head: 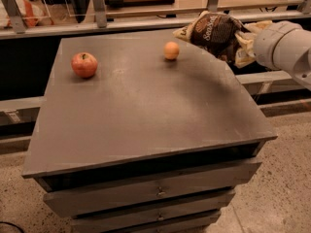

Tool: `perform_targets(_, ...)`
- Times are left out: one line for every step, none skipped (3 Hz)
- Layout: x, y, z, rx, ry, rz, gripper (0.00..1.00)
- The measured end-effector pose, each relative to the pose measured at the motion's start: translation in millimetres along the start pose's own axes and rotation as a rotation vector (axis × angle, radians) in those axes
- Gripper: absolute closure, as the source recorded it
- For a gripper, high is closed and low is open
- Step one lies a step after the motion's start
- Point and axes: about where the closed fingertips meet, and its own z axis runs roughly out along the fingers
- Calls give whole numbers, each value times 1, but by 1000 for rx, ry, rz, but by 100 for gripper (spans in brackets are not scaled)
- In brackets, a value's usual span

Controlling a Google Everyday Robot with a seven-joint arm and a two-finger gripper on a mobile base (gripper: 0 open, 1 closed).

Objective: Move brown chip bag near orange

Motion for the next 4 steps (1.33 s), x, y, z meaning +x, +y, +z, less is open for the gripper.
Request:
perform_targets(8,9,13,-16,14,27,100)
perform_targets(15,17,19,-26,27,51,100)
perform_targets(14,28,22,-62,17,70,100)
perform_targets(12,36,20,-93,9,91,83)
